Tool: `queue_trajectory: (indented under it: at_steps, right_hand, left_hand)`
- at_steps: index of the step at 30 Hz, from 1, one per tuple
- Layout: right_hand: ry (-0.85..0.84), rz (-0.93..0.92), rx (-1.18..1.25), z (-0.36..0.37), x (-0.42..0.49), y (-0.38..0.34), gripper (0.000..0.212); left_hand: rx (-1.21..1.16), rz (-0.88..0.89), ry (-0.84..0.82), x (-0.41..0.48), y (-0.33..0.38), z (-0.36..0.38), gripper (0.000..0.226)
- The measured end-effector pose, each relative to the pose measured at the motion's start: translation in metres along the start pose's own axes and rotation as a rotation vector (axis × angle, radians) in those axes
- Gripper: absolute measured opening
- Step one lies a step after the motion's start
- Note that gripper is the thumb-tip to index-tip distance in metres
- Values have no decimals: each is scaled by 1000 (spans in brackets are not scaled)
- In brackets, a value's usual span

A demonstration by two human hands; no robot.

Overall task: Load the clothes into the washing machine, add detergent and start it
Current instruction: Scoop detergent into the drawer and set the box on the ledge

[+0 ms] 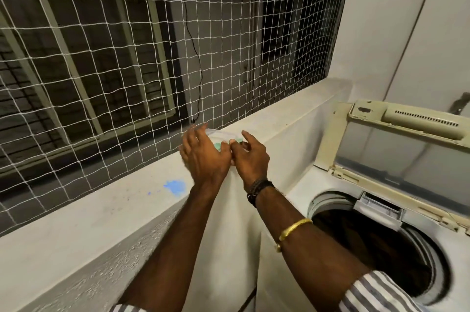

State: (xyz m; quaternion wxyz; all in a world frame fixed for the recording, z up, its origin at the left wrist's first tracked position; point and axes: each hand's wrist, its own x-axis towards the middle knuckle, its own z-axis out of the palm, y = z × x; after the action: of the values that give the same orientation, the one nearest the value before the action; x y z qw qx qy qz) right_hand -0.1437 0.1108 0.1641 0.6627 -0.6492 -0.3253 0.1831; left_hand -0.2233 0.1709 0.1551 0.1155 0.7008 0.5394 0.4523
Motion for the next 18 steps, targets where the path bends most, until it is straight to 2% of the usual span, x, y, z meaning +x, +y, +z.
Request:
queue_trajectory:
  at_steps: [6,12,18]
  right_hand:
    - [-11,-16,-21,1,2,2,40]
    - [25,-26,3,-6,7,5,34]
    - [43,-34,21,-16,12,10,37]
  left_hand:
    - [-90,-150,-71,3,-4,3,68]
    - [-176,-169,-15,3,5,0,54]
    - [-261,-252,56,3,14,3,50]
